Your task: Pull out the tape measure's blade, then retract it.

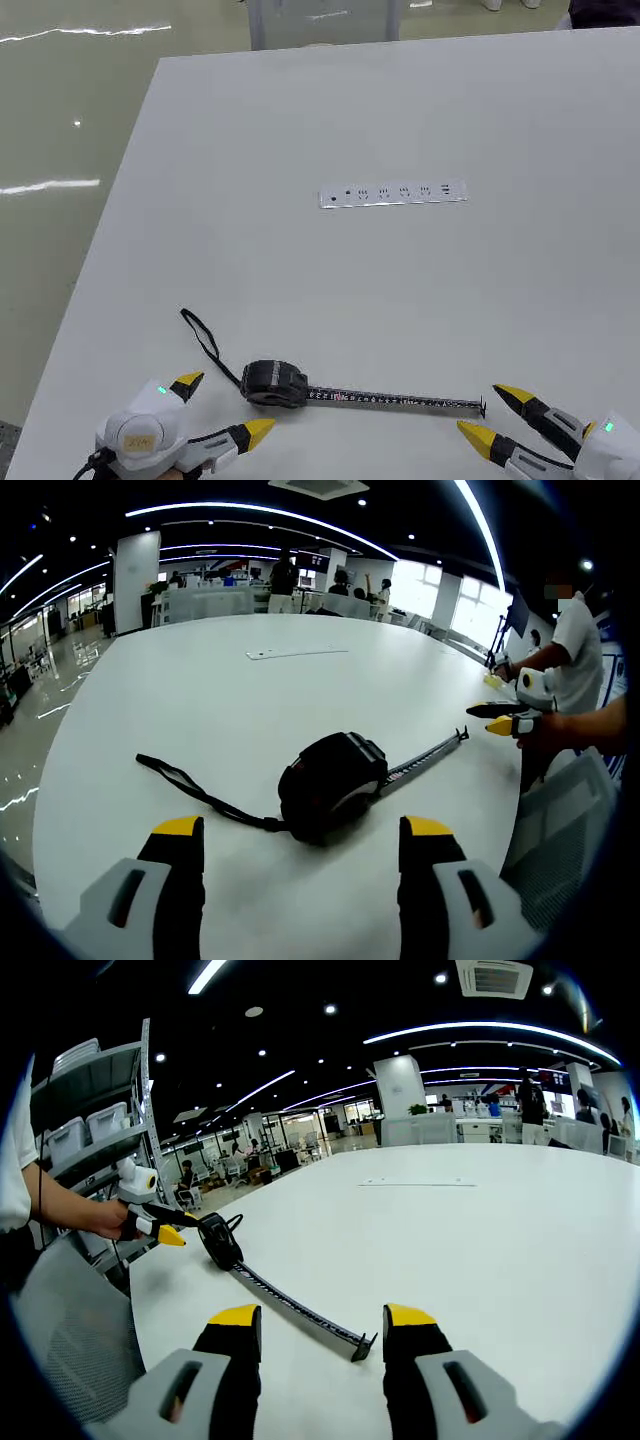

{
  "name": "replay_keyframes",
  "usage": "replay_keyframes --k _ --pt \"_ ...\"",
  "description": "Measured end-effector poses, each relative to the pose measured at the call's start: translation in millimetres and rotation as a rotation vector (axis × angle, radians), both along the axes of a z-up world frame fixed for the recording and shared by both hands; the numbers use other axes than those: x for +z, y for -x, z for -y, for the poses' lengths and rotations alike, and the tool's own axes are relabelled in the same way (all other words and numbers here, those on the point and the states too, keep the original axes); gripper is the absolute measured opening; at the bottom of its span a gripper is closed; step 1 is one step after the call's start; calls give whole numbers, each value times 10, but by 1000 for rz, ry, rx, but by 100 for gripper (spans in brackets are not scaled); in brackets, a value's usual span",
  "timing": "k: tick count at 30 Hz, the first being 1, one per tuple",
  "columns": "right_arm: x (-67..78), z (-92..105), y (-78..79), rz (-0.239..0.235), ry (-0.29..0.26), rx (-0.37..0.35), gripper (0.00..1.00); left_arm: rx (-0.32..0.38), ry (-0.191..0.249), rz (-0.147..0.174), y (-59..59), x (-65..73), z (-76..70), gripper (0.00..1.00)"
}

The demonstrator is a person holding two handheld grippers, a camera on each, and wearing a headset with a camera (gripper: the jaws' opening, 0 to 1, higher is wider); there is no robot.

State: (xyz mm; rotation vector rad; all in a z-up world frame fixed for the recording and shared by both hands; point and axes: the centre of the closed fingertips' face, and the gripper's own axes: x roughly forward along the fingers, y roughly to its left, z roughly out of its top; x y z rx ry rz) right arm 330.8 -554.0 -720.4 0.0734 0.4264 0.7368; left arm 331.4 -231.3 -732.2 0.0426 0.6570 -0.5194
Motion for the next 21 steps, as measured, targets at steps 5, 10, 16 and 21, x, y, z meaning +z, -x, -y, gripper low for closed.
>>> replay_keyframes --k 5,10,16,21 --pt "13 8 67 1 2 -9 49 16 11 -1 76 -13 5 78" --pt "2 24 117 -2 2 -13 49 41 14 1 131 -9 -23 78" --pt "-18 27 154 -4 1 -2 49 78 19 9 150 19 -104 78" --pt "-9 30 146 -2 -2 -10 49 84 19 8 172 20 -117 78"
